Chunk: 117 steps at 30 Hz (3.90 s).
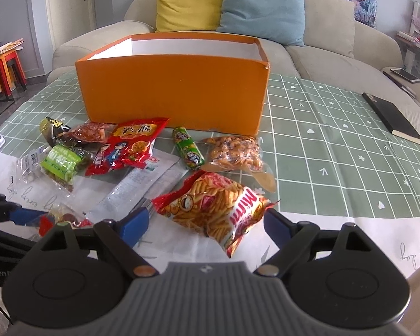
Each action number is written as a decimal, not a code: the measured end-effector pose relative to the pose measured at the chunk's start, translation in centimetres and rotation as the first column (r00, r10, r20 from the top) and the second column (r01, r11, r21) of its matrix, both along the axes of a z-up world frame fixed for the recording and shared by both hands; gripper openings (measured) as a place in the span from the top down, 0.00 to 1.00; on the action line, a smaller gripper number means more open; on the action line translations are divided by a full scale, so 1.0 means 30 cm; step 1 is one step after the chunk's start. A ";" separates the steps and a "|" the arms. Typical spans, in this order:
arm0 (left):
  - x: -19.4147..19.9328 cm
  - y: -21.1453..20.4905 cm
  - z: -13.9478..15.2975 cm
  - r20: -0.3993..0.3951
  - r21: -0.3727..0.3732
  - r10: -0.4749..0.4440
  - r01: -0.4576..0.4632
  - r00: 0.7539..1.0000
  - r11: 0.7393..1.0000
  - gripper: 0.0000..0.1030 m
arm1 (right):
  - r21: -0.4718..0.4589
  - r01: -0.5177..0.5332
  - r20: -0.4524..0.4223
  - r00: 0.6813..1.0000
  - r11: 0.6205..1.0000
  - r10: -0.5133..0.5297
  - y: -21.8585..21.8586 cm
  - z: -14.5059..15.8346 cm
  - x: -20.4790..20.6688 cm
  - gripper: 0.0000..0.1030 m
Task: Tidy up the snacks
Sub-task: 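Lower the left tool onto the clear-wrapped brown candy while the right tool approaches the fries bag, then close the left tool on the brown candy while the right tool grasps the fries bag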
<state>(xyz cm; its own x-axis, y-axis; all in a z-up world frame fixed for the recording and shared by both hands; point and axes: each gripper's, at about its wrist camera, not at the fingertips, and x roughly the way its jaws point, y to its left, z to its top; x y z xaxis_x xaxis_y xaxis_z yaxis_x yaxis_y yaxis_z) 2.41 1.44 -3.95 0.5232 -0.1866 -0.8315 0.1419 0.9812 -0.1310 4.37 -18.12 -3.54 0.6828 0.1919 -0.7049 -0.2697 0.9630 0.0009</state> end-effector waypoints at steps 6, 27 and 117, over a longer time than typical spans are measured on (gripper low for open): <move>0.013 0.000 -0.003 0.017 -0.018 0.005 -0.005 1.000 1.000 0.32 | -0.024 -0.009 0.033 0.999 1.000 0.010 0.009 0.002 0.022 0.16; 0.008 0.046 0.056 0.152 -0.005 0.101 -0.102 0.983 0.995 0.35 | -0.204 -0.116 0.027 0.992 0.972 0.124 0.090 -0.073 0.037 0.38; -0.033 0.014 0.114 0.152 -0.111 0.022 -0.005 0.988 0.994 0.55 | 0.064 -0.139 0.035 0.990 0.988 0.137 0.023 0.064 -0.044 0.61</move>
